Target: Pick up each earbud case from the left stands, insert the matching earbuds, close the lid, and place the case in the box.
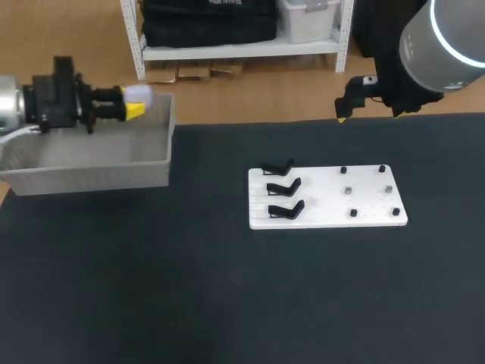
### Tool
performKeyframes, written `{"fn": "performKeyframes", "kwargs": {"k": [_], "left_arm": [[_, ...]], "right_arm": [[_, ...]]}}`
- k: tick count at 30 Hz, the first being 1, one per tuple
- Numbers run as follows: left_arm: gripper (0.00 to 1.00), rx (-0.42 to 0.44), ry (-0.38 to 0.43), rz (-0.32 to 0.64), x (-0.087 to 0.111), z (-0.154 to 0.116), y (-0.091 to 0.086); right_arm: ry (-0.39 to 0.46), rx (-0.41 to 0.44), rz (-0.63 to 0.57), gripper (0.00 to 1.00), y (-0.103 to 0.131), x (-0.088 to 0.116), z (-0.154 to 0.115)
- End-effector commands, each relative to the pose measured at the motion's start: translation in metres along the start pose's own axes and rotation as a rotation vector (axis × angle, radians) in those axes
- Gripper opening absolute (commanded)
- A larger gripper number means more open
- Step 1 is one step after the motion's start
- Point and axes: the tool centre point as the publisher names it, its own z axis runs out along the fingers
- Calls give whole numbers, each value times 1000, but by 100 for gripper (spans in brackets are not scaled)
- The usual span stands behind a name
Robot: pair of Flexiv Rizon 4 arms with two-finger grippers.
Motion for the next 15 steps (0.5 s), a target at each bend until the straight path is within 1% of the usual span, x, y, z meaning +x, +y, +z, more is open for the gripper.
{"fn": "performKeyframes", "kwargs": {"k": [1, 2, 6, 9, 13, 15], "left_arm": [[0, 35, 16, -31, 25, -2, 25], [0, 32, 38, -39, 31, -2, 30], [0, 25, 85, -82, 54, -2, 47], [0, 17, 94, -111, 70, 0, 58], [0, 14, 101, -139, 84, 5, 64], [0, 3, 104, -161, 96, 5, 67]], "right_arm": [[-7, 1, 1, 100, 0, 2, 0], [-7, 1, 1, 100, 0, 2, 0], [-7, 1, 1, 100, 0, 2, 0], [-7, 1, 1, 100, 0, 2, 0], [-7, 1, 1, 100, 0, 2, 0], [-7, 1, 1, 100, 0, 2, 0]]}}
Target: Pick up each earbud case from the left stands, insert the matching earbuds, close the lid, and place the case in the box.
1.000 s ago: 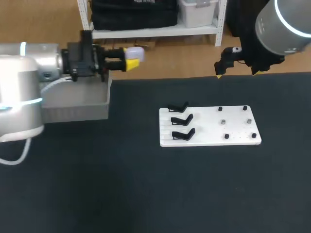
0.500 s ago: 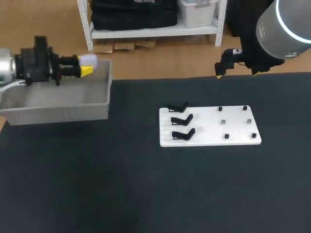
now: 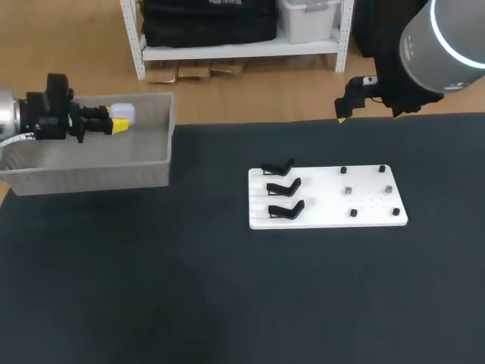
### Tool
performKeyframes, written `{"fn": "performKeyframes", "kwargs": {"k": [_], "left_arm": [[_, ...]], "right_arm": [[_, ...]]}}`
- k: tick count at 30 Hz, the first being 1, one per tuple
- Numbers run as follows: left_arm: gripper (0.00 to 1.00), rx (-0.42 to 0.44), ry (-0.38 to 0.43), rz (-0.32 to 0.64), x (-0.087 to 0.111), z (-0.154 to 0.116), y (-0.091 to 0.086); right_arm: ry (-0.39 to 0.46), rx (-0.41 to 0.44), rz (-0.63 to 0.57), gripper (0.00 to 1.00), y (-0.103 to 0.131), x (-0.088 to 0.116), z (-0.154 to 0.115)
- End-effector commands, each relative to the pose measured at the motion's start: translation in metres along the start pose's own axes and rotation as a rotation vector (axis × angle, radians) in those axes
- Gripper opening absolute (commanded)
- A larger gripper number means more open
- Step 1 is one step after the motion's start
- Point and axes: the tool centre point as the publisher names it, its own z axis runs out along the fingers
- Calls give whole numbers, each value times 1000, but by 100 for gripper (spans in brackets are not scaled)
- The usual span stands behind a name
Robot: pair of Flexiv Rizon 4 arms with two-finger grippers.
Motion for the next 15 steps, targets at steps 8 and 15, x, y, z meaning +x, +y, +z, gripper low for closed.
{"fn": "performKeyframes", "kwargs": {"k": [8, 15], "left_arm": [[100, 17, 9, -62, 27, 7, 21], [100, -3, 1, -29, -3, -4, -1]], "right_arm": [[-5, 2, 1, 100, 0, 2, 0], [-5, 2, 1, 100, 0, 2, 0]]}}
